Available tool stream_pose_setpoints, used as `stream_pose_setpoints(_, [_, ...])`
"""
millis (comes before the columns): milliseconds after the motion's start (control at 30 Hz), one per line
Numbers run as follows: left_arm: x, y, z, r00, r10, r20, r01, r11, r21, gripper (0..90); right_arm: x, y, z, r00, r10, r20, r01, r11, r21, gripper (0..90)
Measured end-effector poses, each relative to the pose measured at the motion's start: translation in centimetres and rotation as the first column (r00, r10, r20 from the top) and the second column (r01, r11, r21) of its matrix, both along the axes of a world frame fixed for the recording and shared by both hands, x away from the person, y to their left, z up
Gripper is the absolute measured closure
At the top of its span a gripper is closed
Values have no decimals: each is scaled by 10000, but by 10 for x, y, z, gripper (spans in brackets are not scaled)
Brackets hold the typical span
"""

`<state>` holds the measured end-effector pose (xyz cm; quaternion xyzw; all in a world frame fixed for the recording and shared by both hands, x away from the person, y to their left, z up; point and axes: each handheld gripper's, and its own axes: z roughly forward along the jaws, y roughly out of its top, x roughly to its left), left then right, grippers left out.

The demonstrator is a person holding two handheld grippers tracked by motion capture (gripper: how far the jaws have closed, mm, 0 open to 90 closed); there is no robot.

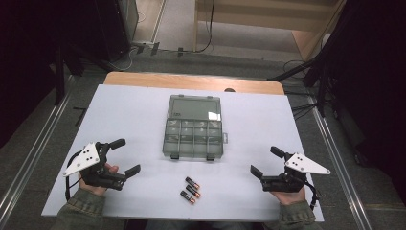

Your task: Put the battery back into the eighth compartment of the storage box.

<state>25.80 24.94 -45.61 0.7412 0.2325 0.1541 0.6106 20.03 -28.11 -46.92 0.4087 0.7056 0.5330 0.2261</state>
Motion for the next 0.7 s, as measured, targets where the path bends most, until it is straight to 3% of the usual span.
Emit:
stream_pose_setpoints(333, [1,-1,-1,10000,-21,10,21,10000,70,0,6,17,5,9991,353,-230,-362,9986,-389,0])
stream_pose_setpoints(700, [0,-1,-1,10000,-45,19,45,10000,79,0,12,41,15,9964,769,-357,-784,9960,-430,0])
